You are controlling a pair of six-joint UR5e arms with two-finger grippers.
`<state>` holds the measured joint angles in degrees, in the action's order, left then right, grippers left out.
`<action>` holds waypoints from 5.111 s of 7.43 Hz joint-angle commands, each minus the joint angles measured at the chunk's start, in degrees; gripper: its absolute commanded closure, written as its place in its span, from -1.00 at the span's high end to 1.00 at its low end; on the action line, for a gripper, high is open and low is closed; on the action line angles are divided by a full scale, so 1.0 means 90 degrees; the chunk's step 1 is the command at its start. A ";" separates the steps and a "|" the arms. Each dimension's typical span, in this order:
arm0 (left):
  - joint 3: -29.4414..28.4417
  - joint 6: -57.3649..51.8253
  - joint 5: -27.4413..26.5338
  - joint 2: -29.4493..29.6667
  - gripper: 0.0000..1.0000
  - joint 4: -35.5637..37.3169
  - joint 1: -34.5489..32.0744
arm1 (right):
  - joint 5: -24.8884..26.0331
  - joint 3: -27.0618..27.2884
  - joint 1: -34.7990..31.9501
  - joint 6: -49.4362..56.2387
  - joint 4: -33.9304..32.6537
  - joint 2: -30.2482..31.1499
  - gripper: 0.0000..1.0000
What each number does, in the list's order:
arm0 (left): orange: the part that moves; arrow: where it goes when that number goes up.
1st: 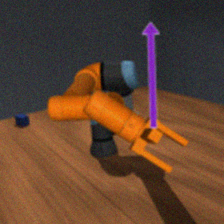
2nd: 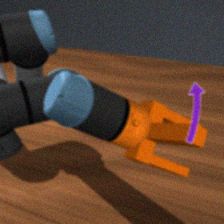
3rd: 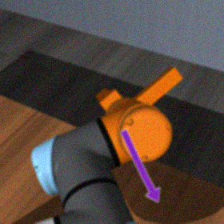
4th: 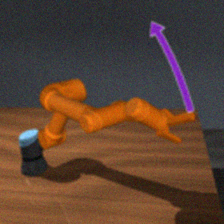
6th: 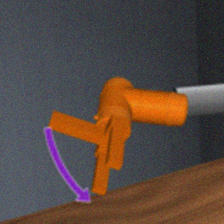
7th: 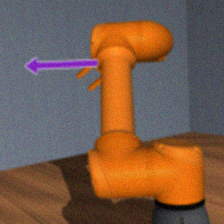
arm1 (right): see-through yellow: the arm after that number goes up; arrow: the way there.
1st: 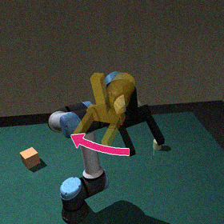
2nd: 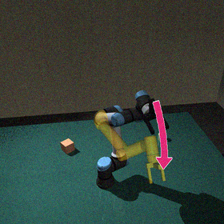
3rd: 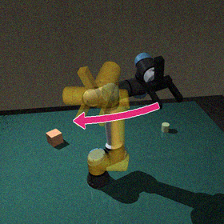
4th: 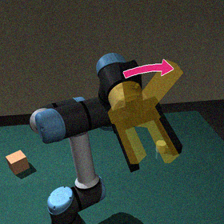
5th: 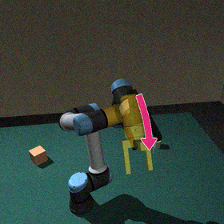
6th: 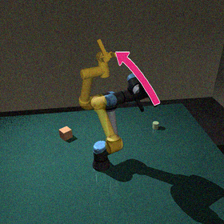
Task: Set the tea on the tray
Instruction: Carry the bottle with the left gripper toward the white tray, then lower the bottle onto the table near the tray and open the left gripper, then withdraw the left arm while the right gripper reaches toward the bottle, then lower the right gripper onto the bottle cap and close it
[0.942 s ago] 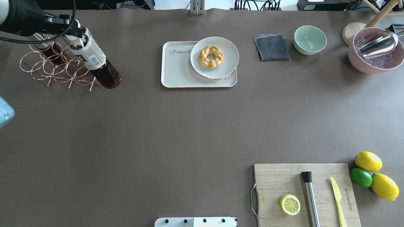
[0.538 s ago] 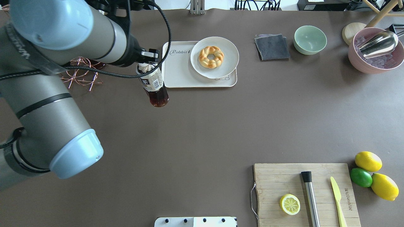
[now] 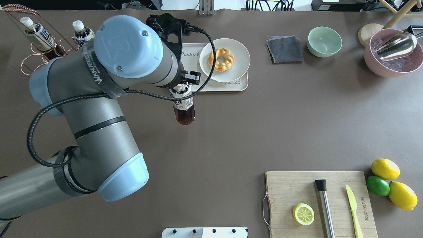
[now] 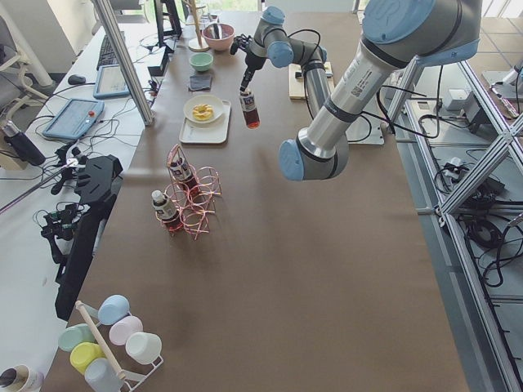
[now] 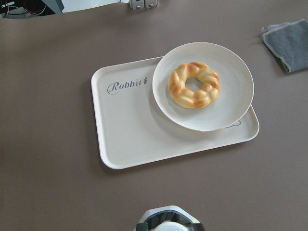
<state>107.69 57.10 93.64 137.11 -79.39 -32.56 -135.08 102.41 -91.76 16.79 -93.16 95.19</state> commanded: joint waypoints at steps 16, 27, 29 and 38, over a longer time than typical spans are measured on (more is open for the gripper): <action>-0.0238 0.0151 -0.0356 0.0254 0.74 -0.0438 0.0319 | -0.0186 0.0017 0.0019 -0.0146 0.0000 -0.0233 1.00; 0.1231 -0.5068 0.3111 -0.3348 0.95 0.0384 -0.4200 | 0.2421 0.0744 0.5984 -1.0173 -0.0252 -0.4916 1.00; 0.0956 -0.5377 0.3102 -0.3359 0.95 0.0383 -0.4448 | 0.2567 -0.0009 0.6201 -1.0254 -0.0751 -0.5973 1.00; 0.1062 -0.5270 0.3121 -0.3349 0.95 0.0383 -0.4468 | 0.3182 -0.0305 0.6659 -1.0137 -0.1826 -0.6338 0.43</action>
<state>116.86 9.61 121.73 106.96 -75.94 -72.85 -107.29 99.54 -32.85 -74.64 -108.86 37.79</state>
